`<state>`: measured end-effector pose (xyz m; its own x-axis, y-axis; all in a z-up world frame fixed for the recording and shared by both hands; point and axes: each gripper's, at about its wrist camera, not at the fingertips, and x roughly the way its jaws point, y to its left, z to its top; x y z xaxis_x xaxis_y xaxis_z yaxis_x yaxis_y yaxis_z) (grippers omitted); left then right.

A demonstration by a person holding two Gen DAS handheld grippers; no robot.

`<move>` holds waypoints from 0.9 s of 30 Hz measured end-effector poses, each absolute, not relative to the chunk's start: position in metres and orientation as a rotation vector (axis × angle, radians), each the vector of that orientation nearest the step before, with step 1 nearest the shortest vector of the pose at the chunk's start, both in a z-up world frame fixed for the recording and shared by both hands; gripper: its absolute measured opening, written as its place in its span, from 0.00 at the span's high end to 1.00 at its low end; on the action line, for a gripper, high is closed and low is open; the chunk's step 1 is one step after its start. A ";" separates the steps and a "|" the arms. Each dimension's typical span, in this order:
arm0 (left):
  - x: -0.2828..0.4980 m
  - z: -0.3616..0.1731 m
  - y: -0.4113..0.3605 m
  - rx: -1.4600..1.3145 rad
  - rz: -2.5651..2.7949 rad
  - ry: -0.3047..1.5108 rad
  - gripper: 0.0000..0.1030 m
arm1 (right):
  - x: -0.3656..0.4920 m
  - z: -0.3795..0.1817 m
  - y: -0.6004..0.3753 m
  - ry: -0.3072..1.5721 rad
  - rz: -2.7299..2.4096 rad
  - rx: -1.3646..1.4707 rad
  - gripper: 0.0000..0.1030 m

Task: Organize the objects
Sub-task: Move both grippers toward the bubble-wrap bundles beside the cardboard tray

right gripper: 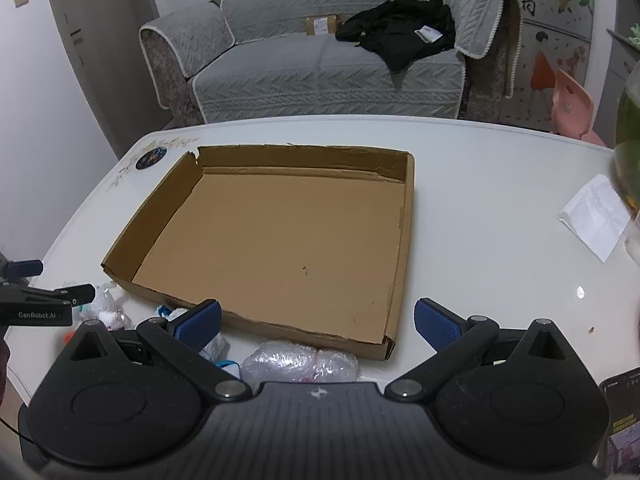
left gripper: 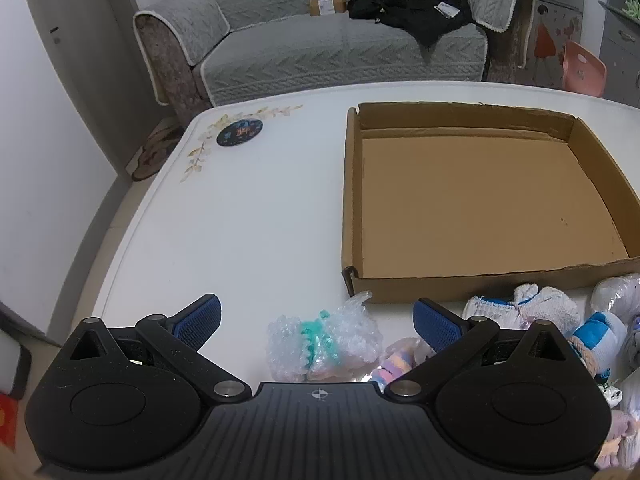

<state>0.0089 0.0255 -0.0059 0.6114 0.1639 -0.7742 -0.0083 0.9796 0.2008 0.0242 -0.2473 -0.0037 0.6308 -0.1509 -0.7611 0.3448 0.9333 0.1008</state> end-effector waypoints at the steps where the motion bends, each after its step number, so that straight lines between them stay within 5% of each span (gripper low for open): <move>1: 0.009 -0.006 0.027 0.182 0.101 0.913 0.00 | 0.024 -0.004 -0.248 0.848 -0.288 0.245 0.01; 27: 0.021 -0.034 0.069 0.096 0.116 0.947 0.00 | 0.029 -0.011 -0.247 0.950 -0.333 0.182 0.01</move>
<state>0.0210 0.0687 -0.0342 0.5789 0.1409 -0.8031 -0.0567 0.9895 0.1327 0.0289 -0.2467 -0.0109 0.5361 -0.1984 -0.8205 0.3566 0.9342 0.0070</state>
